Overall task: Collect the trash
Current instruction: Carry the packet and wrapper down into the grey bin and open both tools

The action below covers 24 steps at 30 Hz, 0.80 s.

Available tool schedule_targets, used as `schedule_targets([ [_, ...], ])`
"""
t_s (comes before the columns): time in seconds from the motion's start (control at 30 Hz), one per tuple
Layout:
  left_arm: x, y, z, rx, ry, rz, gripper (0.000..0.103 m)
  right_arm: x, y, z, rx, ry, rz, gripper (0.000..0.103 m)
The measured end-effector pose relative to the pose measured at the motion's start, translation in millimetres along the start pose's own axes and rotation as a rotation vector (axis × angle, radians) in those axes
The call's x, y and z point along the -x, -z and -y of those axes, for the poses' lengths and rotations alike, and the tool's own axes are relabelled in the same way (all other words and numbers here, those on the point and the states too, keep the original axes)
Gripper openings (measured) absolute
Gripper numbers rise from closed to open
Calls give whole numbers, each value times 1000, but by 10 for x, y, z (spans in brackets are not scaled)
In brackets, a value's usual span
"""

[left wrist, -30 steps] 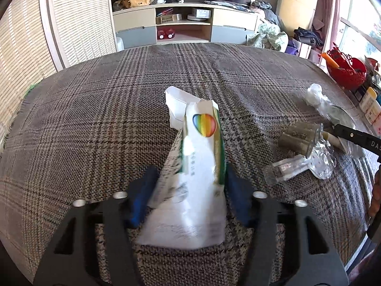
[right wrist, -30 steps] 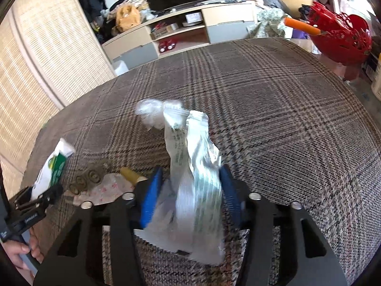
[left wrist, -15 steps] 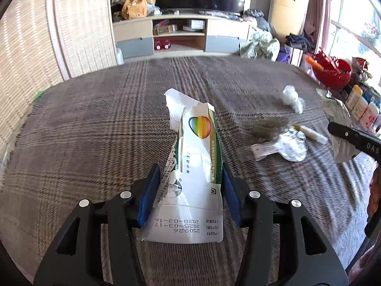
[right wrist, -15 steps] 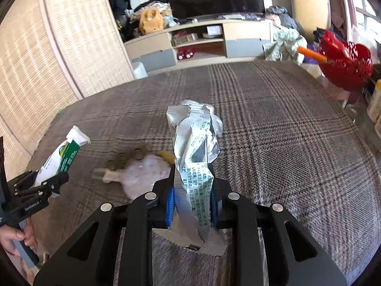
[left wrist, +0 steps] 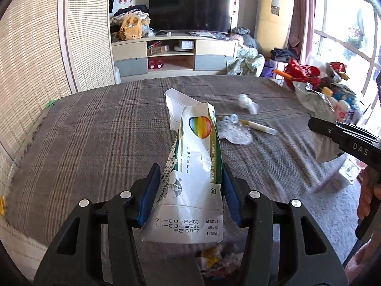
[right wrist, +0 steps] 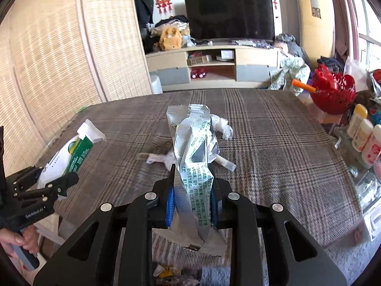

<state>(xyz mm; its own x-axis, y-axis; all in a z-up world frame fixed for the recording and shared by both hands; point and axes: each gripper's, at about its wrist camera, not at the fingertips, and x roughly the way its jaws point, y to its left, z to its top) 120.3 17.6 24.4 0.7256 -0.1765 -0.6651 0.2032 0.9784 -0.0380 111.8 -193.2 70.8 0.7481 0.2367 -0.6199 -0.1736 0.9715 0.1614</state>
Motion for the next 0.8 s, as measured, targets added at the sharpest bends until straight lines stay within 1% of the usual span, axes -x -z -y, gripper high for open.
schedule_targets([
  [0.2,349,304,245,9,12,32,49,377,272,-105,41,-19,24,24],
  [0.27,421,417,331,9,20,32,49,472,397,-111,50,-31,18,24],
  [0.43,499,720,537,17,39,13,49,563,654,-118,47,-61,-11,25],
  [0.63,407,1135,667,69,68,-48,49,555,1033,-95,37,-87,-76,25],
  [0.8,169,1483,731,107,71,-133,49,461,1386,-107,49,-95,-152,25],
])
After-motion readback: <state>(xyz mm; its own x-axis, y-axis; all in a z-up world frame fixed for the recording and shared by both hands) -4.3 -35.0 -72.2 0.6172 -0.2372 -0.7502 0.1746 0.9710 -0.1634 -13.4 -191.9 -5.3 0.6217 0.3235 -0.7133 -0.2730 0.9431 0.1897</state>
